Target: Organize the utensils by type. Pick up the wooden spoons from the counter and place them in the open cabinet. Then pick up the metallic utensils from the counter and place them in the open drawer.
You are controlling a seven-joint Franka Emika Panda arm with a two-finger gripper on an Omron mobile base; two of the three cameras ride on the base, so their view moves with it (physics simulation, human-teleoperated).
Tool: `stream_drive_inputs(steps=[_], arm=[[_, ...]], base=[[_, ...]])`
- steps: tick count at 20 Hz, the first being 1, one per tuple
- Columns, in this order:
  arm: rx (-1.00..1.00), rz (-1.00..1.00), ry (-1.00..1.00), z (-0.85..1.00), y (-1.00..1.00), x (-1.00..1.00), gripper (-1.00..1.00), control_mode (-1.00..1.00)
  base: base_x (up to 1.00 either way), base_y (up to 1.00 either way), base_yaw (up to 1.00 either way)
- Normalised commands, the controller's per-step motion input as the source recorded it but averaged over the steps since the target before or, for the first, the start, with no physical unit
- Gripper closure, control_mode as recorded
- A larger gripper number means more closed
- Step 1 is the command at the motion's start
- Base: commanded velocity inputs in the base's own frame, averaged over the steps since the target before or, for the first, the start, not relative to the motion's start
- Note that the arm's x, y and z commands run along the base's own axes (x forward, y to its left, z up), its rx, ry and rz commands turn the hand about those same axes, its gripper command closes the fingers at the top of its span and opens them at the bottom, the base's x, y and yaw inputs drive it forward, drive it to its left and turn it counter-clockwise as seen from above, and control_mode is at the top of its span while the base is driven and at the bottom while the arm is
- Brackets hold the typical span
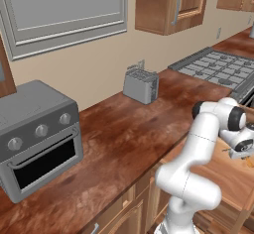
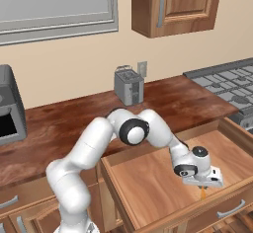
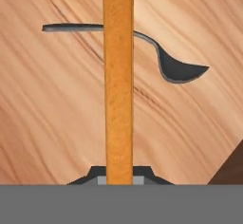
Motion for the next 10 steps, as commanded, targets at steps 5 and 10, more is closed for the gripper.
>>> stream_drive_inputs(steps=[5, 10], arm=[[0.0, -0.05, -0.03, 0.04, 0.04, -0.01, 1.0, -1.0], [-0.08, 0.0, 0.0, 0.41, 0.32, 0.0, 1.0, -1.0]], base=[[0.0, 0.0, 0.0], [0.0, 0.0, 0.0]])
